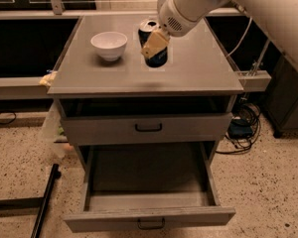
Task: Pick pepsi can from middle drawer and place on counter
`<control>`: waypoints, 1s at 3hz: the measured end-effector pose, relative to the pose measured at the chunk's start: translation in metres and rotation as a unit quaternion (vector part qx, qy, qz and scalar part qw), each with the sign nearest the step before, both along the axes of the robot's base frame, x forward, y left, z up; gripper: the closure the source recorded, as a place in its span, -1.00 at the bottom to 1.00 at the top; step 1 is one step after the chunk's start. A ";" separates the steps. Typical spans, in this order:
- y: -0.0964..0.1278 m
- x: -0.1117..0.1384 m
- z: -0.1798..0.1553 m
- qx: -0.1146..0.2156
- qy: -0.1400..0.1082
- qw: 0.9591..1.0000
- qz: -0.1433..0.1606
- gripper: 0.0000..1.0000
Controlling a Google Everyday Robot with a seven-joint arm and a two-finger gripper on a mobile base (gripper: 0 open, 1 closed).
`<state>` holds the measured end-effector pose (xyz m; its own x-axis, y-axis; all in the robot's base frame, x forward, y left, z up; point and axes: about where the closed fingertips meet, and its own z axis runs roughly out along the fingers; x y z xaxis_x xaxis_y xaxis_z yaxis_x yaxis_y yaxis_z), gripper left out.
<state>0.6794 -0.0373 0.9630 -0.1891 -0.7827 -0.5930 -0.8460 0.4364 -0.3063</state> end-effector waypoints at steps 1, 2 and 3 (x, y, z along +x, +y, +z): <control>-0.007 0.014 -0.026 0.029 0.033 0.999 -0.019 1.00; -0.013 0.022 -0.051 0.056 0.062 0.996 -0.039 1.00; -0.016 0.026 -0.070 0.078 0.076 0.993 -0.050 1.00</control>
Offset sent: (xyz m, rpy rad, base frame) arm 0.0306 -0.0250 -0.0774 0.1811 0.1894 -0.1329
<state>0.7056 -0.0528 0.8931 -0.3577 -0.6557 -0.6649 -0.8269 0.5532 -0.1008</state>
